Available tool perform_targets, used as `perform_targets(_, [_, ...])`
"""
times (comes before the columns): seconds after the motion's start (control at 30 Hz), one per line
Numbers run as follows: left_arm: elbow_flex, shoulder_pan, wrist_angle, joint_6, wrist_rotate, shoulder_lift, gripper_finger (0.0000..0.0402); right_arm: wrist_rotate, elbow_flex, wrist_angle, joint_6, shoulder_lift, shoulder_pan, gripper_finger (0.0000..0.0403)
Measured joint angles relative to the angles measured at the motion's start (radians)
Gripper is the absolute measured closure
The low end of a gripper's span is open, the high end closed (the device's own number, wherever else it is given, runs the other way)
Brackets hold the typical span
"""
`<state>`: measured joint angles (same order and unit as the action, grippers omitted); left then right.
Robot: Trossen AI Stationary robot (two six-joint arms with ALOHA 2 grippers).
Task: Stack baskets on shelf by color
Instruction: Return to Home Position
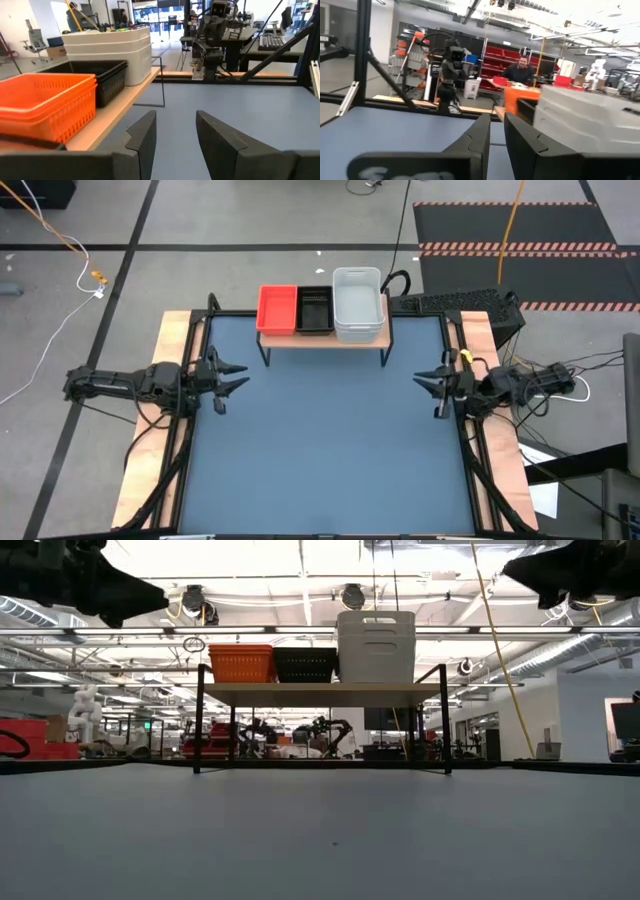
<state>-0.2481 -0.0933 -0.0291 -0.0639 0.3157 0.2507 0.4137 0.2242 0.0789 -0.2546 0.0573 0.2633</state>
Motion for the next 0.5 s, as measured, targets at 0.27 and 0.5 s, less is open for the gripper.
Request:
perform_targets(0.27, [0.015,0.000,-0.111,0.032,0.002,-0.132,0.0261,-0.040,0.049,-0.141,0.030,-0.053,-0.010,0.0354])
perform_targets(0.5, [0.097,0.002,-0.090,0.020,0.009,-0.222,0.0261,-0.054,-0.006,-0.117,0.075,-0.056,-0.010,0.0353])
